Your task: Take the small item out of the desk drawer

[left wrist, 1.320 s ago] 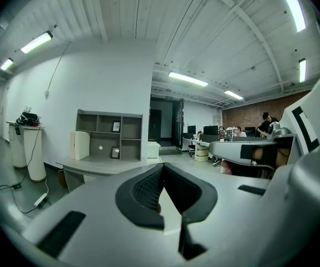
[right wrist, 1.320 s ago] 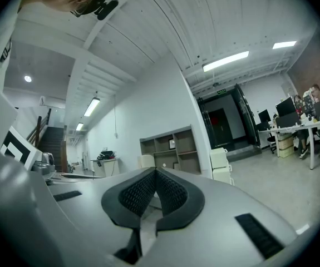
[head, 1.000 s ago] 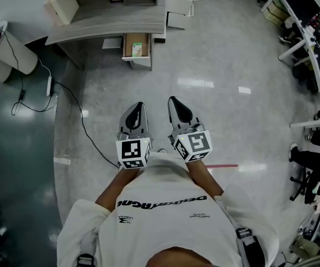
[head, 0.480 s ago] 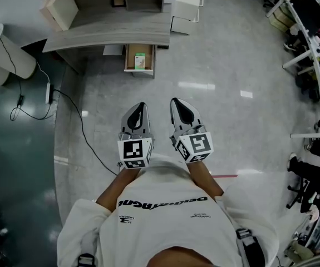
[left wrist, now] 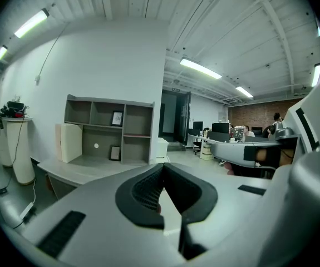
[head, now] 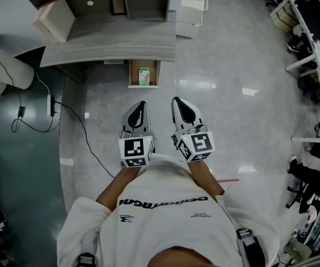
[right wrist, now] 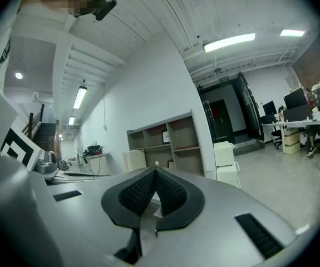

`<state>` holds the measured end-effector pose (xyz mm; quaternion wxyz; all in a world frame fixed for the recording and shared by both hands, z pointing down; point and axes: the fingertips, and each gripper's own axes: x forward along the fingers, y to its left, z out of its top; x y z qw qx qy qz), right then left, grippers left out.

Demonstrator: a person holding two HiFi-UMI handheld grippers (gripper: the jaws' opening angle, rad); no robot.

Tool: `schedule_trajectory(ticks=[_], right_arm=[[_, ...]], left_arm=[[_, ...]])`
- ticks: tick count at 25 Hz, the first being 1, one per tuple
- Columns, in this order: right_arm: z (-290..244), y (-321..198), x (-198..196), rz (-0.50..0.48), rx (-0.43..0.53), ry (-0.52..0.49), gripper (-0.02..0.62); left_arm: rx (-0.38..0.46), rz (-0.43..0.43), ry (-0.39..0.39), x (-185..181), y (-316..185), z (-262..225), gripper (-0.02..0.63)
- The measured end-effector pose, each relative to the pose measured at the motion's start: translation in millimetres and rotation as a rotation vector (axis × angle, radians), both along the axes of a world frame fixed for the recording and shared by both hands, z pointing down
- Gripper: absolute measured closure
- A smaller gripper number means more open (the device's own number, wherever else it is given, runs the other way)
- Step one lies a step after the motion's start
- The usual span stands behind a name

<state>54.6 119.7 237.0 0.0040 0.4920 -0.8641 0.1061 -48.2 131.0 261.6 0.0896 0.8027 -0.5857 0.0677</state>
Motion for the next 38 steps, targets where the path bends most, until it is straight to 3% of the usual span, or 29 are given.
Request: schedule_trajectory(ticks=[14,23,38], right_arm=[[20,-128,-48,0.081,-0.040,0.021,0.565],[41,-154,-48,0.108,-0.094,0.049,0.565],[125,-210,-40,0.038,-0.212,0.026,0.565]], left_arm=[[-0.054,0.079,0.009,-47,-142,24,0.591],[-0.137,0.095,0.005,-46,-172,54,0.591],[-0.283,0.001,-0.029,-37,-232,141,0.589]])
